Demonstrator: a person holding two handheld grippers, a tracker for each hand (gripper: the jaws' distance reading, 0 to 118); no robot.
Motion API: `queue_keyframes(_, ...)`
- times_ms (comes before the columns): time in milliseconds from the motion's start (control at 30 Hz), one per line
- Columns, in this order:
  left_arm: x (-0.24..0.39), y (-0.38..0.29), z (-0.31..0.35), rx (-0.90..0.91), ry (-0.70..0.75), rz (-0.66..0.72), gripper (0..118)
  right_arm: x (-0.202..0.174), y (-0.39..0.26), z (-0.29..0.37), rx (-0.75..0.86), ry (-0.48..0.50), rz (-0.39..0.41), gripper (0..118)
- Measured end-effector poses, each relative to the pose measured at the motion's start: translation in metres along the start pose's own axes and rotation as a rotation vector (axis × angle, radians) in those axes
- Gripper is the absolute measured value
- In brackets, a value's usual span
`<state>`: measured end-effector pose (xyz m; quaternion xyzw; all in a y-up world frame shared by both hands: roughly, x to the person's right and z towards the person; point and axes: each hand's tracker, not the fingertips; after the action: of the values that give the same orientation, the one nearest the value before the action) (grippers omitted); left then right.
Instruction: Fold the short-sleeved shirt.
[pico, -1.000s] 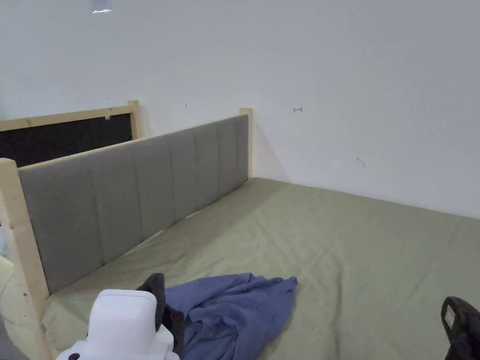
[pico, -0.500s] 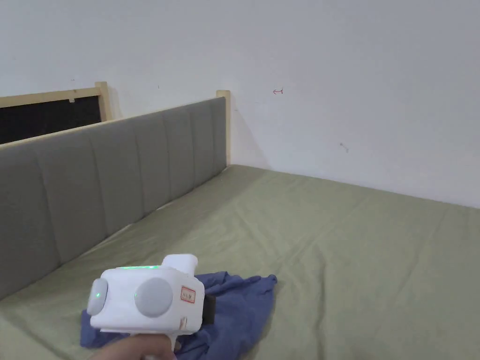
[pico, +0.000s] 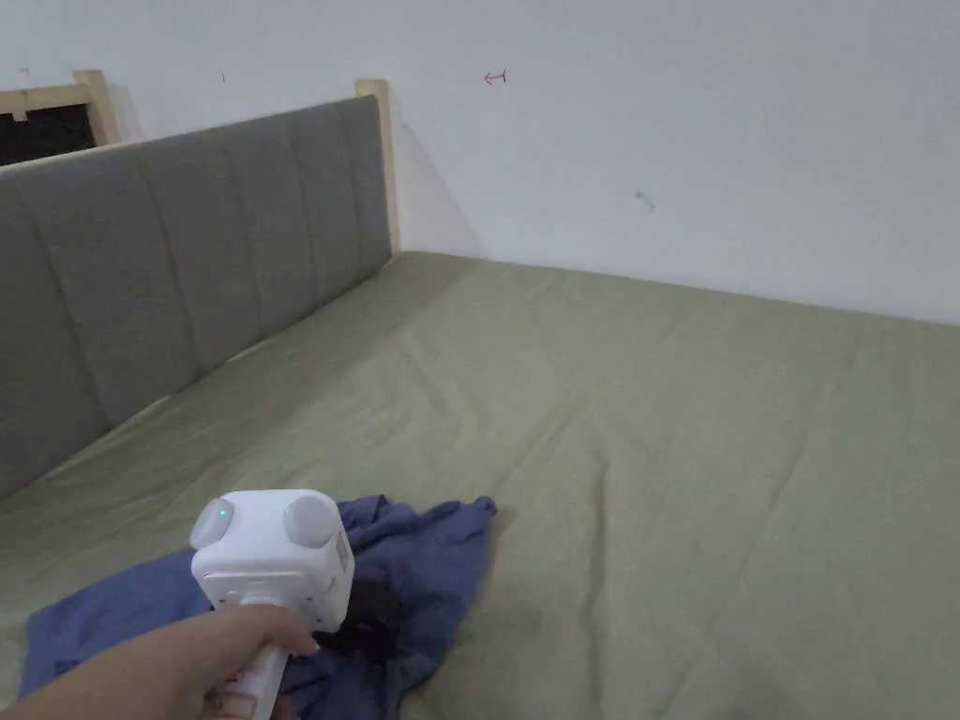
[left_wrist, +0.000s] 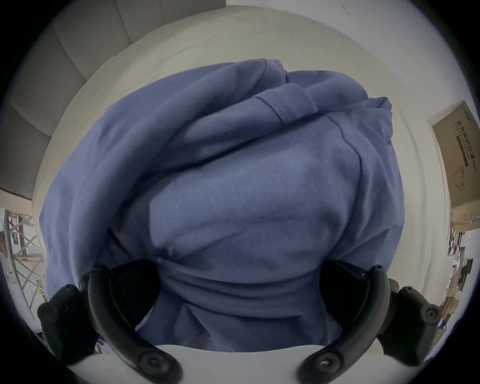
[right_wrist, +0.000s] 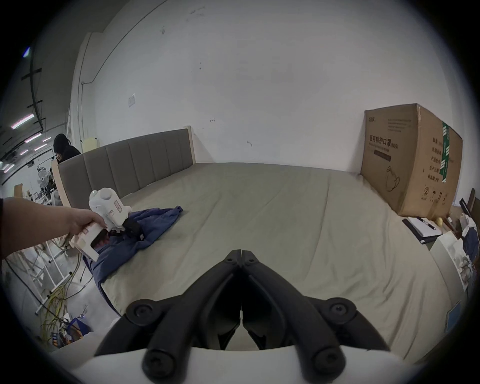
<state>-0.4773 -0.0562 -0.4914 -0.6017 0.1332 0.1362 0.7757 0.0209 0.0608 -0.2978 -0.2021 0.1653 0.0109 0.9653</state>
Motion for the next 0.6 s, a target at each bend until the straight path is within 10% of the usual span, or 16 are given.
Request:
queue_keyframes(200,-0.004,-0.014,0.016,0.09,-0.012,0.005,117,0.0,-0.003,-0.001,-0.006,0.031,-0.046,0)
queue_keyframes(267,-0.002,-0.026,0.03,0.183,0.049,0.006,77,0.003,-0.001,0.005,-0.009,0.035,-0.046,0)
queue_keyframes(333,-0.008,-0.02,0.043,0.249,0.018,-0.023,0,0.007,0.001,0.015,0.0,0.025,-0.039,0)
queue_keyframes(467,-0.022,-0.007,0.095,0.27,-0.019,-0.014,0,0.019,0.016,0.045,0.032,-0.004,-0.055,0)
queue_keyframes(600,0.015,-0.022,0.21,0.433,0.017,-0.287,0,0.034,0.03,0.082,0.104,-0.041,-0.062,0)
